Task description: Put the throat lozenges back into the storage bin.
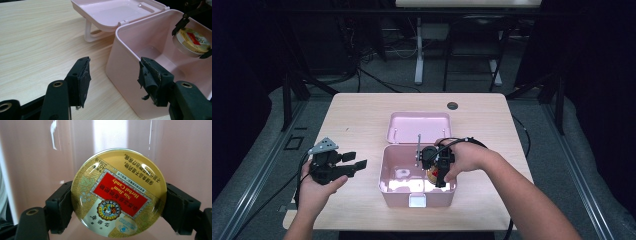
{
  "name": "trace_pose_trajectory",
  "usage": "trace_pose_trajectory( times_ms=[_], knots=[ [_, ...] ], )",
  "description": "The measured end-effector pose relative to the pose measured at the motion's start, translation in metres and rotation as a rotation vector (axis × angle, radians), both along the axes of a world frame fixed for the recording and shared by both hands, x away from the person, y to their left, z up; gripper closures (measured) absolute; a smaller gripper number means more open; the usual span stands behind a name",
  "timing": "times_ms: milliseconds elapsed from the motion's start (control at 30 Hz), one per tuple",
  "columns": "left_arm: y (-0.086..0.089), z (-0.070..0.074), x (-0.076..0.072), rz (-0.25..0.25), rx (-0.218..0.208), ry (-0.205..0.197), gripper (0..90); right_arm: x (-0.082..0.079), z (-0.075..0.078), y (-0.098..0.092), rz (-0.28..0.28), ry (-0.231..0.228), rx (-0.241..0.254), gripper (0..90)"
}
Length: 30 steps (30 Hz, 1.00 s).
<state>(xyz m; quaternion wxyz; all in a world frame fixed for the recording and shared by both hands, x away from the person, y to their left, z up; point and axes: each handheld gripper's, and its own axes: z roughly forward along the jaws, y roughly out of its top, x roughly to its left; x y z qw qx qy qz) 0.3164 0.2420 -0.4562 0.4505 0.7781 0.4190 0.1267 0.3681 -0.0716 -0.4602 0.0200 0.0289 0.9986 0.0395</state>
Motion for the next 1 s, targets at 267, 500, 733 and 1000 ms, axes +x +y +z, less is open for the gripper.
trace_pose_trajectory(
  times_ms=[267, 500, 733, 1000],
  knots=[
    [0.000, 0.000, 0.000, 0.003, 0.000, -0.002, 42.1, 0.000, -0.012, 0.001, 0.002, -0.013, -0.033, 19.8],
    [0.001, 0.001, 0.000, 0.004, -0.002, -0.005, 42.1, 0.001, -0.018, 0.006, -0.002, -0.018, -0.054, 19.8],
    [0.001, 0.001, 0.000, 0.005, -0.001, -0.004, 42.0, 0.000, -0.025, 0.007, -0.009, -0.015, -0.052, 19.8],
    [0.001, 0.000, 0.000, 0.005, 0.000, -0.003, 42.0, 0.001, -0.031, 0.003, -0.012, -0.030, -0.058, 19.8]
  ],
)
